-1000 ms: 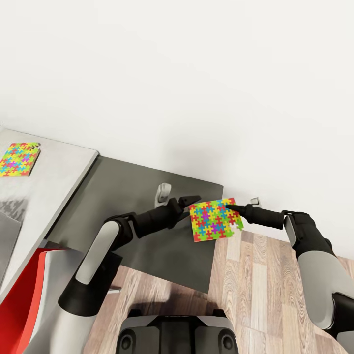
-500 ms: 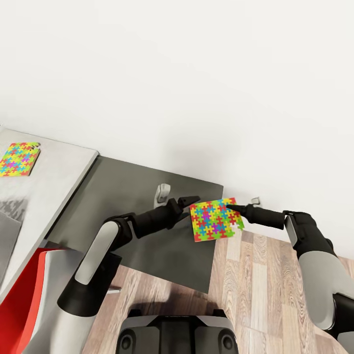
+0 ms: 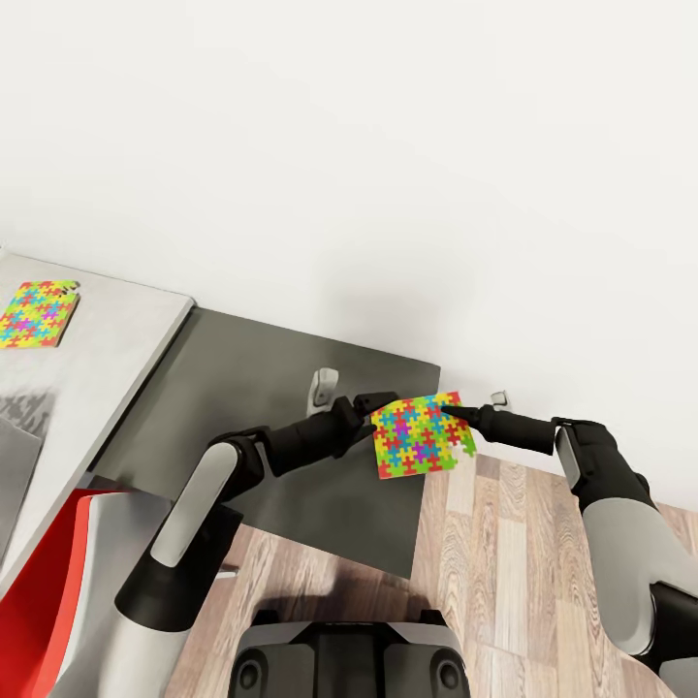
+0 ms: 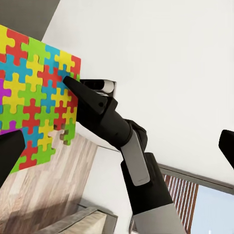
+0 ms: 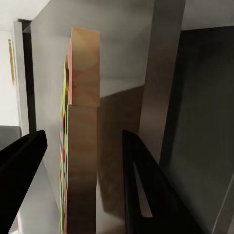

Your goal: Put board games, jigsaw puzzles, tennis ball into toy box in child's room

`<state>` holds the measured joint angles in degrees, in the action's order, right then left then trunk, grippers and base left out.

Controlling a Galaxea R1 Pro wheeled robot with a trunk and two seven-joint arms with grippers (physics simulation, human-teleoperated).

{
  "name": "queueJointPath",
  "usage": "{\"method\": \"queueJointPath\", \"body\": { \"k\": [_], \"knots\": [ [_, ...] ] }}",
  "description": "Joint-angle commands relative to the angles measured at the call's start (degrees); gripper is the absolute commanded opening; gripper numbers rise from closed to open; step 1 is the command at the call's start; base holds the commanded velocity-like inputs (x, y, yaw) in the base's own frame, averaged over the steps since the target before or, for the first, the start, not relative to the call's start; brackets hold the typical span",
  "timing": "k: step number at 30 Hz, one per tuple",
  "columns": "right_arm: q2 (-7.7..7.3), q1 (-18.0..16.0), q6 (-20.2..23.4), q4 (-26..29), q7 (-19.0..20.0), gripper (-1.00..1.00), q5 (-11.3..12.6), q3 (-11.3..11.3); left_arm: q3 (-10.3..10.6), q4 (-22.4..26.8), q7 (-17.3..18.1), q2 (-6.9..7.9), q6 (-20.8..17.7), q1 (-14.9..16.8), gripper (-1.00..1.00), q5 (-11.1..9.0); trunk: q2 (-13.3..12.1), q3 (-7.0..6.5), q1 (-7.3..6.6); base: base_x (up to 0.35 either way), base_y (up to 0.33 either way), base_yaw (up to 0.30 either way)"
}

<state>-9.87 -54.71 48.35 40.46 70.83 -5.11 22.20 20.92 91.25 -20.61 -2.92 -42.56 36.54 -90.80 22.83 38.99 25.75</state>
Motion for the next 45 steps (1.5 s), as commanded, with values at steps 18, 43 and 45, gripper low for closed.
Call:
{"method": "queueJointPath", "body": {
  "k": [18,43,45],
  "knots": [
    [0.04,-0.1,0.4,0.0,0.5,-1.0,-0.5,0.2,0.0,0.1,-0.6,-0.02,-0.1,0.0,1.0,-0.6,0.1,0.07,0.03,0.0,0.0,0.0],
    [-0.46,0.0,4.1,-1.5,-2.0,-1.0,3.1,-1.9,-0.4,0.8,-3.3,-1.65,-1.6,1.1,1.0,-0.9,0.1,0.07,0.03,0.0,0.0,0.0],
    [-0.48,0.0,4.1,-1.5,-2.0,-1.0,3.2,-1.9,-0.4,0.9,-3.4,-1.68,-1.7,1.5,1.0,-0.9,0.1,0.07,0.03,0.0,0.0,0.0]
  ]
}}
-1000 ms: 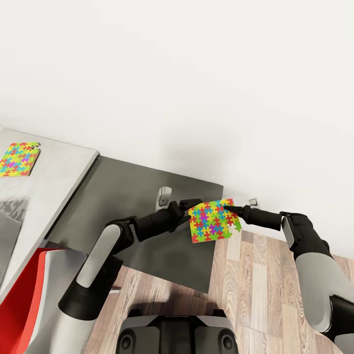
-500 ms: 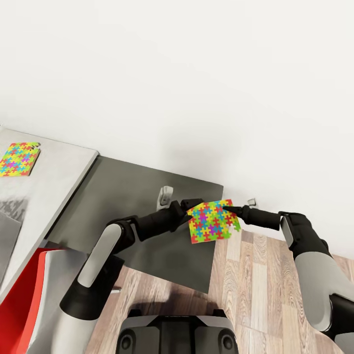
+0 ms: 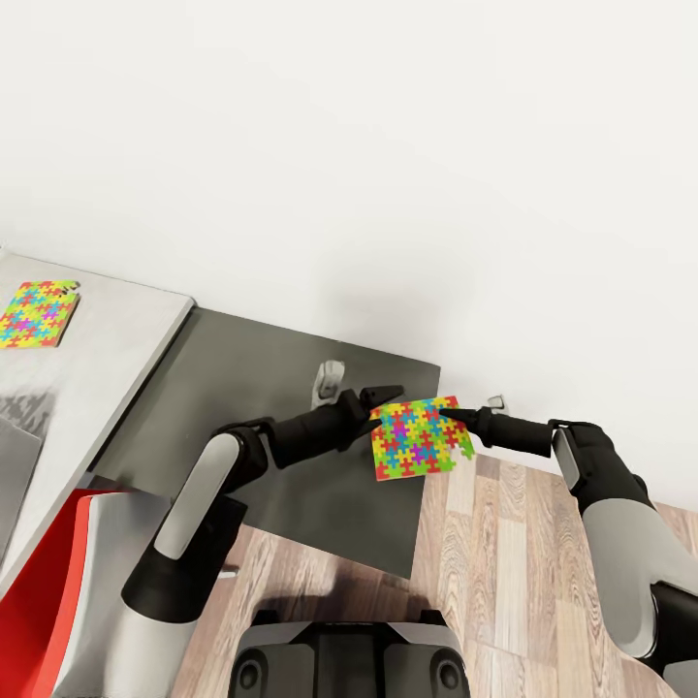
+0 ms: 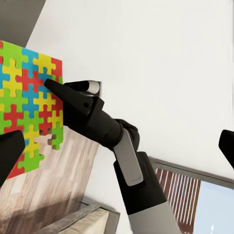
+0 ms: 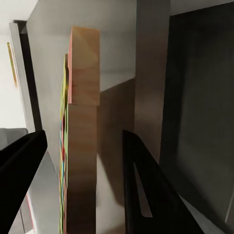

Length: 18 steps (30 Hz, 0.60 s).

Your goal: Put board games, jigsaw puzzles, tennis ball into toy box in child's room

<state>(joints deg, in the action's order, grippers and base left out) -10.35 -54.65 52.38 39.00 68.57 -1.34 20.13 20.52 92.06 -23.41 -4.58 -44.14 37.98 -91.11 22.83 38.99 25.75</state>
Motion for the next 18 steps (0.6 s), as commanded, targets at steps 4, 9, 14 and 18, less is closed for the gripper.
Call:
{"method": "queueJointPath", "body": {
  "k": [4,9,14,18],
  "knots": [
    [-0.01,0.0,-0.4,0.0,0.2,-1.0,-3.0,0.1,0.0,0.1,-0.6,-0.05,-0.2,0.4,1.0,-0.6,0.1,0.07,0.03,0.0,0.0,0.0],
    [-0.01,0.0,-0.3,0.0,0.2,-1.0,-2.9,0.1,-0.1,0.1,-0.6,-0.07,-0.3,0.6,1.0,-0.8,0.1,0.07,0.03,0.0,0.0,0.0],
    [-0.01,0.0,-0.3,0.0,0.2,-1.0,-2.9,0.1,0.0,0.1,-0.6,-0.04,-0.3,0.7,1.0,-1.7,0.1,0.07,0.03,0.0,0.0,0.0],
    [-0.02,0.0,-0.2,0.1,0.2,-1.0,-2.9,0.1,0.0,0.1,-0.6,-0.01,-0.3,0.7,1.0,-2.2,0.1,0.07,0.03,0.0,0.0,0.0]
  ]
}}
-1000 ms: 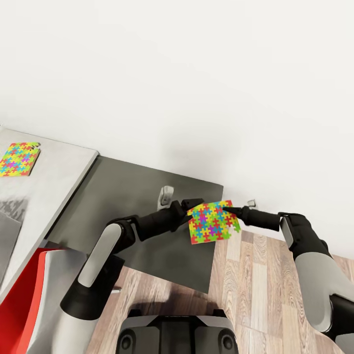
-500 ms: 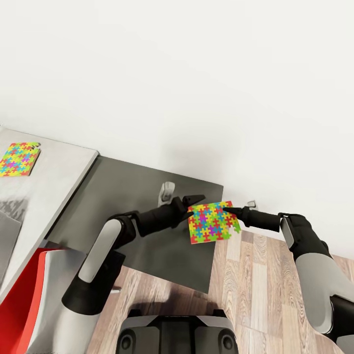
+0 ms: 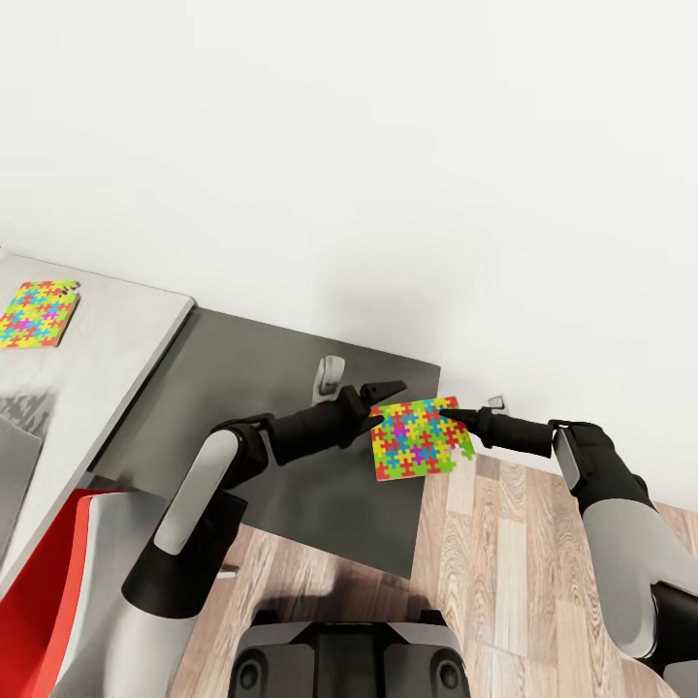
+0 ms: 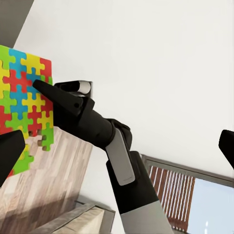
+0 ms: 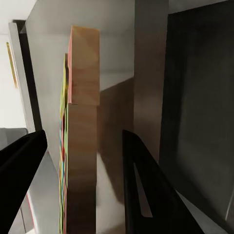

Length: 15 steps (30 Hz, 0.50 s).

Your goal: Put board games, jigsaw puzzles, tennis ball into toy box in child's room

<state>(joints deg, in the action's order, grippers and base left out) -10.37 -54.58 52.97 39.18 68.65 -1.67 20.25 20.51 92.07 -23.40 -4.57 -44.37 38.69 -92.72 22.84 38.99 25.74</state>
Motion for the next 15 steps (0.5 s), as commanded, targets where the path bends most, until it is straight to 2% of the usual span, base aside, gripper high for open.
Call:
{"method": "queueJointPath", "body": {
  "k": [1,15],
  "knots": [
    [0.0,0.0,-0.8,-0.1,0.1,-1.0,-2.5,0.0,0.0,0.1,-0.6,-0.02,-0.1,0.0,1.0,-0.6,0.1,0.08,0.04,0.0,0.0,0.0],
    [0.0,0.0,-0.7,1.0,0.3,-1.0,-2.6,-0.3,-0.1,0.1,-0.6,0.04,-0.1,0.1,1.0,-1.0,0.1,-0.51,0.04,0.0,0.0,0.0]
  ]
}}
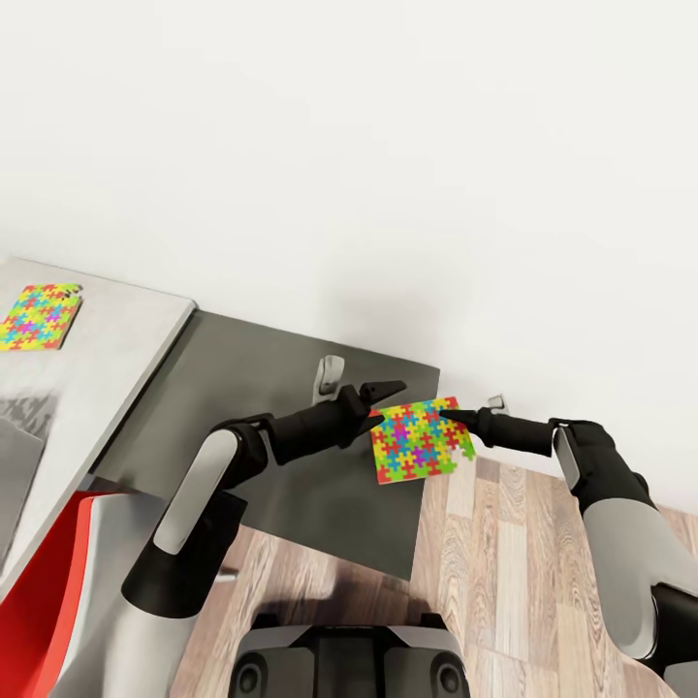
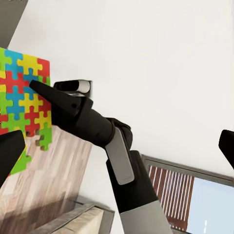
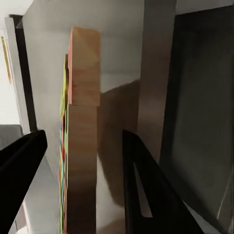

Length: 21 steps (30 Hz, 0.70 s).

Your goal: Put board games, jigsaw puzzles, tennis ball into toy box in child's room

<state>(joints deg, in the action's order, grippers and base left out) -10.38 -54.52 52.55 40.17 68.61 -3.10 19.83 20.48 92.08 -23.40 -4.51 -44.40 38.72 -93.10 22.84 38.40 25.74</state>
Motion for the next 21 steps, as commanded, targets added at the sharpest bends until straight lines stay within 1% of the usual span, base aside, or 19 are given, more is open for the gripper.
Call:
{"method": "queueJointPath", "body": {
  "k": [1,9,21],
  "knots": [
    [0.01,0.0,-0.3,0.3,0.3,-1.0,-1.2,0.2,0.0,0.1,-0.6,-0.01,-0.1,0.0,1.0,-0.6,0.1,-0.01,0.04,0.0,0.0,0.0],
    [-0.05,0.4,-0.3,1.5,0.5,-1.0,-1.1,0.3,-0.1,0.0,-0.6,0.22,-0.1,0.0,1.0,-0.7,0.1,-0.72,0.04,0.0,0.0,0.0],
    [-0.15,0.7,-0.2,2.2,0.7,-1.0,-0.9,0.5,-0.3,0.0,-0.6,0.28,-1.1,0.0,1.0,-0.7,0.1,-1.83,0.04,0.0,0.0,0.0]
  ]
}}
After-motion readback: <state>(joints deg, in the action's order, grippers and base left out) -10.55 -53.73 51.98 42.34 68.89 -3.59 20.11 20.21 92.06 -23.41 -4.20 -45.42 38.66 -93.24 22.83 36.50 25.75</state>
